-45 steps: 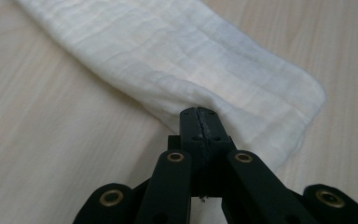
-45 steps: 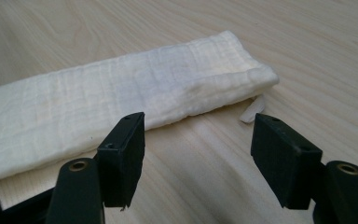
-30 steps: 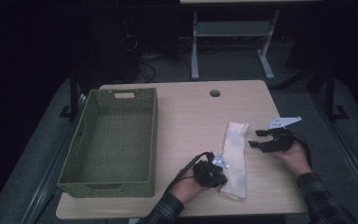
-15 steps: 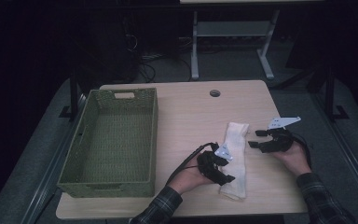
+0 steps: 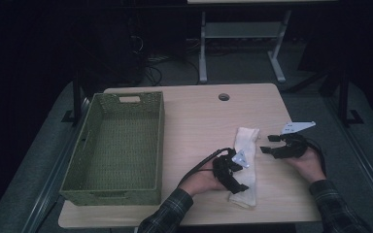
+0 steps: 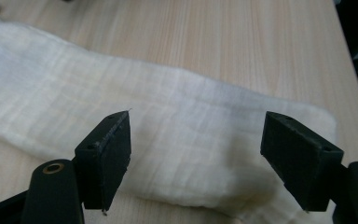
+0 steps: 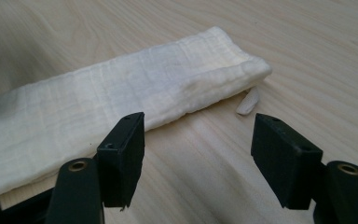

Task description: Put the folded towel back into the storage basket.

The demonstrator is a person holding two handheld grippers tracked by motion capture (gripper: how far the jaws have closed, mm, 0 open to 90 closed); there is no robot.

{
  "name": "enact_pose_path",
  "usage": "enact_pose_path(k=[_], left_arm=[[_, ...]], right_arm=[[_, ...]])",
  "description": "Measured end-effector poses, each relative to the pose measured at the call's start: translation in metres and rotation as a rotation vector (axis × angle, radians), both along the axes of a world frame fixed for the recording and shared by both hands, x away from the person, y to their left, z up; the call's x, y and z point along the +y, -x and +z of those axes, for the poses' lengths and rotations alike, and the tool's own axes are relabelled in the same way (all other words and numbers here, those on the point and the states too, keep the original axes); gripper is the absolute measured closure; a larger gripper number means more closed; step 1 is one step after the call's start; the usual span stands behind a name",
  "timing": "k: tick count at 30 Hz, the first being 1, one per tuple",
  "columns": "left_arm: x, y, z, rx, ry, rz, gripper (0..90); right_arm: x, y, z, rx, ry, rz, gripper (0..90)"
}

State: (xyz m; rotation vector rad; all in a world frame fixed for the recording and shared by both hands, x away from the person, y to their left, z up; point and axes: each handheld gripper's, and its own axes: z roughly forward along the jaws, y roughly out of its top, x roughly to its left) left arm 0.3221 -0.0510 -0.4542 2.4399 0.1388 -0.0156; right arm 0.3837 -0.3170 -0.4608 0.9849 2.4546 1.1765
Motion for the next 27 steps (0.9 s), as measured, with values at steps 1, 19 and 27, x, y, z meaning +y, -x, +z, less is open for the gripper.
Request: enact_pose_path(k=[1,19,27], left_arm=[[-0.0009,0.0002,-0.0024,-0.001,-0.013,-0.002,23.6],[0.0027,-0.0005,-0.0063,-0.02,-0.003,0.039,63.6],[0.0061,0.003,-0.0026,0.008,0.002,0.075,80.0]], right_arm=[[0.0001,-0.0001,0.0001,-0.006,-0.002,0.003,34.6],[0.0045,0.0008,0.0003,0.001,0.01,0.017,34.6],[0.0058,0.0014,0.005,-0.002,-0.007,0.061,32.2]])
